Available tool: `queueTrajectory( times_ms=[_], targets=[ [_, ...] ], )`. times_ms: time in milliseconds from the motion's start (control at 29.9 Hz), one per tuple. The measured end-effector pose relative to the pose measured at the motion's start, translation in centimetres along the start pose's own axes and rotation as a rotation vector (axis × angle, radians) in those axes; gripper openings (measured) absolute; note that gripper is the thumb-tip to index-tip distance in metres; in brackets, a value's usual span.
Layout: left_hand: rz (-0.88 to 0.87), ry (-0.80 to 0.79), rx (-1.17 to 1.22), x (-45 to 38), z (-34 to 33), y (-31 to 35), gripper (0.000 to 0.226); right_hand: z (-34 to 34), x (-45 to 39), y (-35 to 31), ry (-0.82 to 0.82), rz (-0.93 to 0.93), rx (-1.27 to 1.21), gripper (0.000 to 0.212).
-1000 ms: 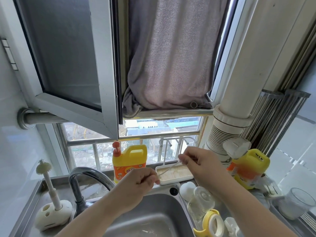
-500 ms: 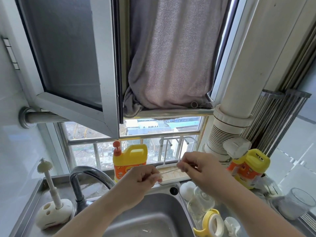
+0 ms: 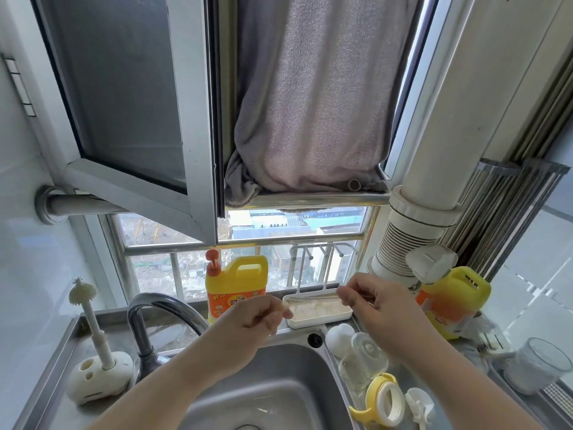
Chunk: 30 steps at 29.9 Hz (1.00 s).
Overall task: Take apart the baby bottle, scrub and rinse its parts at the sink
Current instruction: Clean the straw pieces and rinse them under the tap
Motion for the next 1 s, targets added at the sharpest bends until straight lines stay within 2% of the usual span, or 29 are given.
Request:
queueTrajectory(
  times_ms=[334,501,1002],
  targets=[
    [-0.028,0.039,-0.05,0.1,0.3,-0.1,0.018,-0.1,-0.1,-0.5,-0.106,0.04,0.11,0.026],
    [-0.04,0.046,-0.109,0.1,0.4,-0.3,0.021,1.1,-0.2,-0.4,-0.029,0.052,0.052,0.025],
    [-0.049,0.023,-0.189,0.1,-0.2,0.4,0.014,0.2,0.0,-1.1,-0.1,0.047,0.108,0.026]
  ],
)
Point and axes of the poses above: each hand's wrist, its own x-axis away from the middle knuckle, its own z-axis out of the back of the hand, y = z × x, the point moved 3 cm from there along -x, towards the middle knuckle, and after that the axes turned 6 degrees about -y, right-handed, at the moved point
